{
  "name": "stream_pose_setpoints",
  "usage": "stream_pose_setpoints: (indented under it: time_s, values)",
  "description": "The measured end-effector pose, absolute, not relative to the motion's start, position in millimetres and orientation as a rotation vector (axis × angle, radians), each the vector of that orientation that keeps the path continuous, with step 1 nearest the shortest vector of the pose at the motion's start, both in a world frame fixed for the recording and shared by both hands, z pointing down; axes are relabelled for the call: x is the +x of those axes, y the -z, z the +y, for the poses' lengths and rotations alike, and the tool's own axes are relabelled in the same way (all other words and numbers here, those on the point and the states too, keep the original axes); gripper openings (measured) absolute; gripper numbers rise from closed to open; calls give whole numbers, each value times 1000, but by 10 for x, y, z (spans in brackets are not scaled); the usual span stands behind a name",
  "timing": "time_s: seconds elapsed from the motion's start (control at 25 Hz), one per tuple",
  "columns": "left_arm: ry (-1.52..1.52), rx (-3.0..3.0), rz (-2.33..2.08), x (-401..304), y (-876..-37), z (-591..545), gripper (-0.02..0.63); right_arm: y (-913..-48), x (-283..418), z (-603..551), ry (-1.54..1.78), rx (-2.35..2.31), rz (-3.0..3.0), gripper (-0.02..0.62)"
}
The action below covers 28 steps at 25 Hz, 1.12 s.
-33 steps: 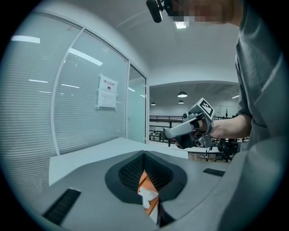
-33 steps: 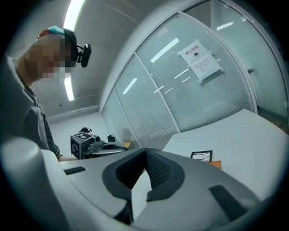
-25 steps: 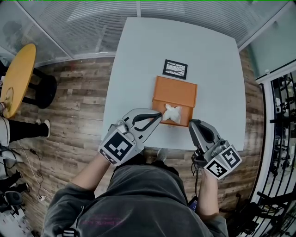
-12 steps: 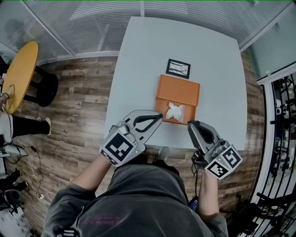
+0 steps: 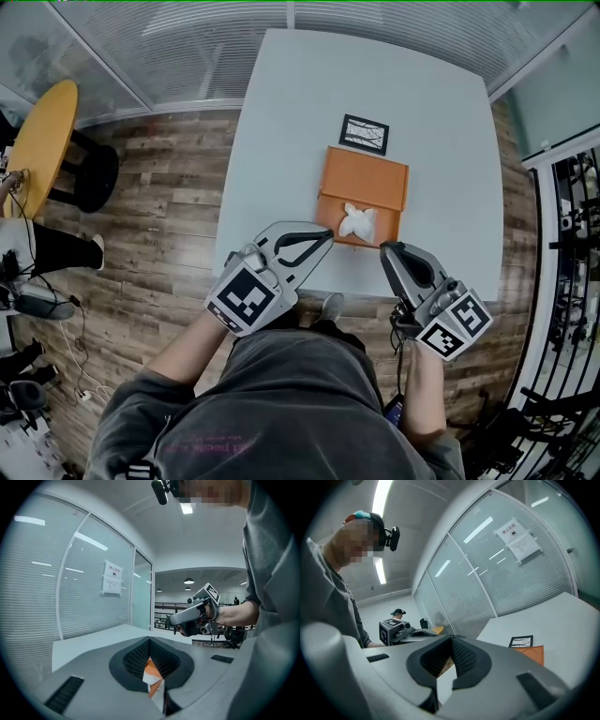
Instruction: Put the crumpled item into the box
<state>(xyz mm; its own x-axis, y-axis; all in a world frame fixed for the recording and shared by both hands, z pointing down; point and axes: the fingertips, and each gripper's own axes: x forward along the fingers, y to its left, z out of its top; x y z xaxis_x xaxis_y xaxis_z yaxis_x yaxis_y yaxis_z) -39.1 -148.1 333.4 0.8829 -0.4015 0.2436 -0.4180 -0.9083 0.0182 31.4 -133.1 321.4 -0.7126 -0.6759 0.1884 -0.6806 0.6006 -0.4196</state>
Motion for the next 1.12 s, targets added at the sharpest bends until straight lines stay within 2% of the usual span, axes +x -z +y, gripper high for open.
stream_pose_setpoints:
  time_s: [1.12]
  values:
    - [-348, 2967, -659, -303, -3369, -1542, 12, -3285, 336, -1385, -776, 1144, -2779, -2]
